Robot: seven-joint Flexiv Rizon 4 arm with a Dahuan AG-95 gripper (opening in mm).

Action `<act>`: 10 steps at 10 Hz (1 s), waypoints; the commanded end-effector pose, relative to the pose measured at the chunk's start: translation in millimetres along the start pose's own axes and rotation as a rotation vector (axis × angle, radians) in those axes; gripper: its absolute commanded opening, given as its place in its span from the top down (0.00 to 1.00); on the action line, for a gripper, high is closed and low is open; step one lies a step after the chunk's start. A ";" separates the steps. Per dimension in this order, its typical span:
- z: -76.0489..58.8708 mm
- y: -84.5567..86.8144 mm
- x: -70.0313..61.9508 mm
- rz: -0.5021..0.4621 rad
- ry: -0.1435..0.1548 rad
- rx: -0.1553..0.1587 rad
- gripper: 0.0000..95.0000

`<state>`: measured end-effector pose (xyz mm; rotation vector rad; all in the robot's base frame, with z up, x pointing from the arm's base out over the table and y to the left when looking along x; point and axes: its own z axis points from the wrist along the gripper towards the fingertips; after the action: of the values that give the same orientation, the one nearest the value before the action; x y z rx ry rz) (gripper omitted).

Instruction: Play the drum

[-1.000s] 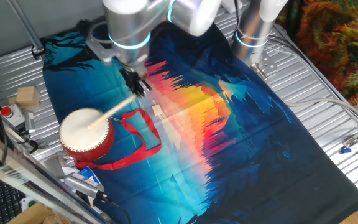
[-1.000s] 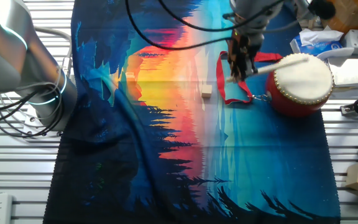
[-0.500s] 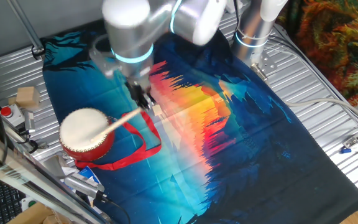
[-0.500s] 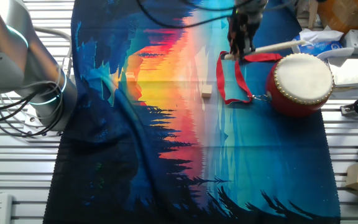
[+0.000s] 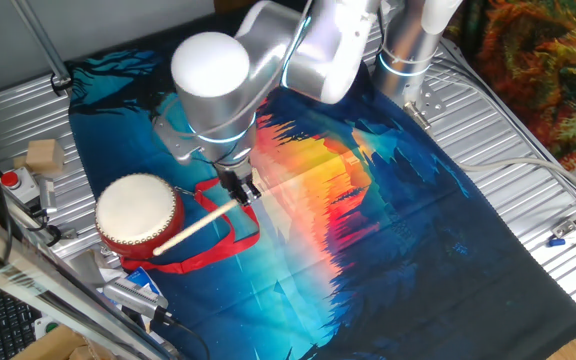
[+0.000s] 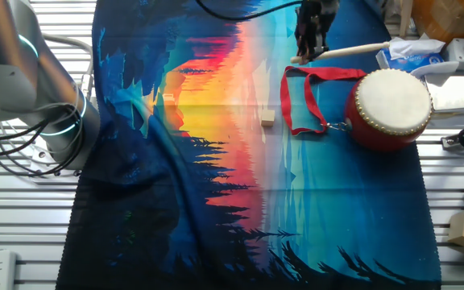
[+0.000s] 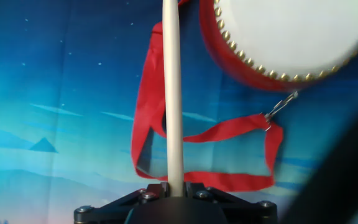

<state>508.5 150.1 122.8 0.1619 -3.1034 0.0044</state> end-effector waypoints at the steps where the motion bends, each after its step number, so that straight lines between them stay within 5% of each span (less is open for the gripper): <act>1: 24.3 1.1 7.2 0.052 -0.009 -0.025 1.00; 5: 52.1 5.3 15.3 0.074 -0.018 -0.039 1.00; 10: 61.4 9.1 16.5 0.100 -0.019 -0.040 1.00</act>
<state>488.6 157.1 61.7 0.0033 -3.1216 -0.0561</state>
